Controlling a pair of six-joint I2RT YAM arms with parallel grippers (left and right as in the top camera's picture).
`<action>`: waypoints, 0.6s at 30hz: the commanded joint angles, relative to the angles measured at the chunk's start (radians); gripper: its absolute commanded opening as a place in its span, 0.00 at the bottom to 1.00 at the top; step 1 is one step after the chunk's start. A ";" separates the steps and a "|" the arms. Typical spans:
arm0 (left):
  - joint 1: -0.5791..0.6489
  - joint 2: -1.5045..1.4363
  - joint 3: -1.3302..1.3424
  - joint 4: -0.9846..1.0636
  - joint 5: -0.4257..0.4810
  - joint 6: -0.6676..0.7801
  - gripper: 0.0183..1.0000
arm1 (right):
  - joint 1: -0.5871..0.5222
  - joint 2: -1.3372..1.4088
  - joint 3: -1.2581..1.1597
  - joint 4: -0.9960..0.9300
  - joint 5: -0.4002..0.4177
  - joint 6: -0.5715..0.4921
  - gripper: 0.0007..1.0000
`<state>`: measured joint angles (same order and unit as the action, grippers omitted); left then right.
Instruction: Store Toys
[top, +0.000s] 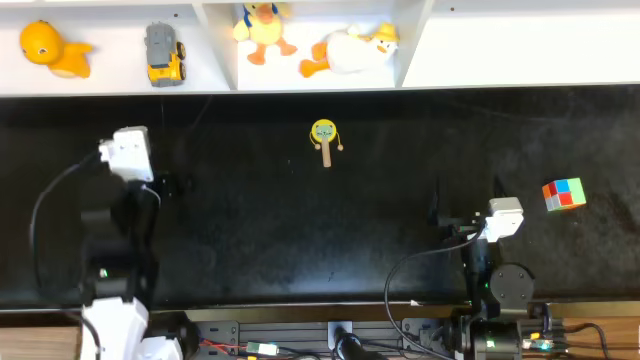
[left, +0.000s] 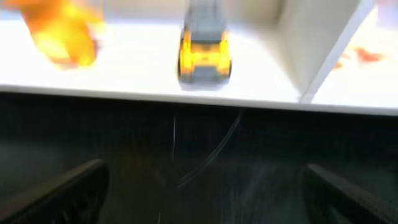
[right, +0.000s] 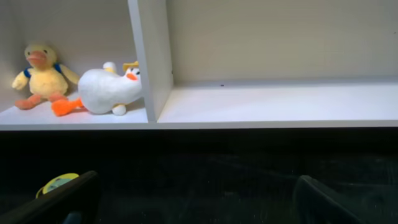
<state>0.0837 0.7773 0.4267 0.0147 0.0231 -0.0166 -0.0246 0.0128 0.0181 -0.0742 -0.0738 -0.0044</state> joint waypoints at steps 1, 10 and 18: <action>-0.021 -0.134 -0.142 0.140 0.004 -0.093 1.00 | -0.002 -0.008 -0.014 0.003 -0.004 -0.003 1.00; -0.123 -0.261 -0.267 0.300 -0.048 -0.105 1.00 | -0.002 -0.008 -0.014 0.003 -0.004 -0.003 1.00; -0.105 -0.261 -0.270 0.310 -0.009 -0.105 1.00 | -0.002 -0.008 -0.014 0.003 -0.004 -0.003 1.00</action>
<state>-0.0303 0.5274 0.1677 0.3195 0.0067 -0.1059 -0.0246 0.0132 0.0181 -0.0742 -0.0742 -0.0040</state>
